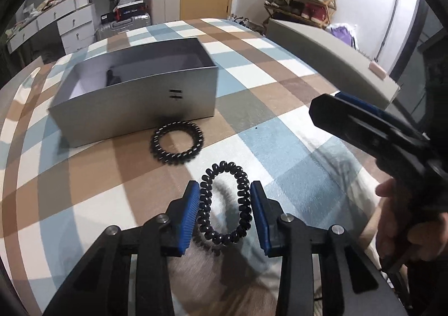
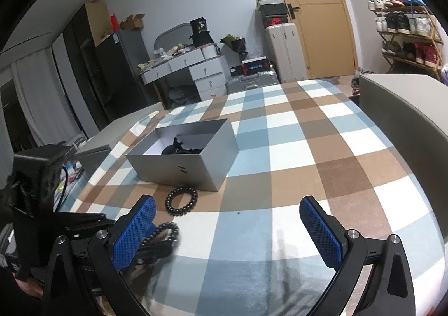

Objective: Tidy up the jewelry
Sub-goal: 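Close the left gripper on one black coiled hair tie and lift it, then grasp the other black hair tie with the right gripper while the left gripper holds its tie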

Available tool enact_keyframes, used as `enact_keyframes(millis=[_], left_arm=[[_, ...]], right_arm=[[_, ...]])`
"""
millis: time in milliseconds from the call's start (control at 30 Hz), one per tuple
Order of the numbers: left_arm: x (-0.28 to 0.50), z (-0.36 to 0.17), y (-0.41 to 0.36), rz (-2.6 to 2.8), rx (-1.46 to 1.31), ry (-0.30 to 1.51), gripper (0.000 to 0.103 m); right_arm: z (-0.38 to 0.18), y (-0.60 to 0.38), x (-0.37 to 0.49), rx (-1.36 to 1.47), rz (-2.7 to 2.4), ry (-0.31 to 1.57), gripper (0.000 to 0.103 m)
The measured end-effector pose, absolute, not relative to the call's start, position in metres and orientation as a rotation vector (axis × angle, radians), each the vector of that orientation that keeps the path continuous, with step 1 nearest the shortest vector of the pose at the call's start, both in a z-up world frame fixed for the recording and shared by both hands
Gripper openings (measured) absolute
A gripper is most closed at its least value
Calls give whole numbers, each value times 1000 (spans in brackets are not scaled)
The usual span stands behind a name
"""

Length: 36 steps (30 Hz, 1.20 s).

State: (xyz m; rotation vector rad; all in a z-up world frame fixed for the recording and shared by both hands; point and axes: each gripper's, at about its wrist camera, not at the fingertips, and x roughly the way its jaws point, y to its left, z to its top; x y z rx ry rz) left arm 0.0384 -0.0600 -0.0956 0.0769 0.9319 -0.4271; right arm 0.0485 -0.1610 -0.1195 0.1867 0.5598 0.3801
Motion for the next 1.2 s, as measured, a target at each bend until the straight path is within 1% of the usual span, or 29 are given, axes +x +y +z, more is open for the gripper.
enact_keyframes(millis=[267,467,667,900,933,967,1000,1100,1167,1200], left_arm=[[28,-76,-26,-378,-22,857,31],[32,-69,7,-307,-109,807,31],[32,-68,41,-230,-171,767,31],[30,-70,65,-198,-196,754,31],[29,-70,67,-196,-197,753,31],[29,-71,69,-192,-202,753,31],[30,-72,71,-194,-206,755,31],[30,-73,75,-193,-215,757,31],[31,-72,77,-193,-219,755,31],[30,-72,77,-194,-222,754,31]], right_arm=[[-122,-144,58,190,434,606,103],[-134,-114,81,184,521,719,103],[-149,-73,108,108,554,827,103],[-157,-46,126,-14,481,867,97],[-158,-44,128,-40,465,870,95],[-160,-40,129,-73,449,875,89],[-162,-38,131,-97,442,880,89],[-163,-28,130,-183,404,869,79],[-164,-23,128,-225,393,854,62],[-164,-22,127,-229,405,851,58]])
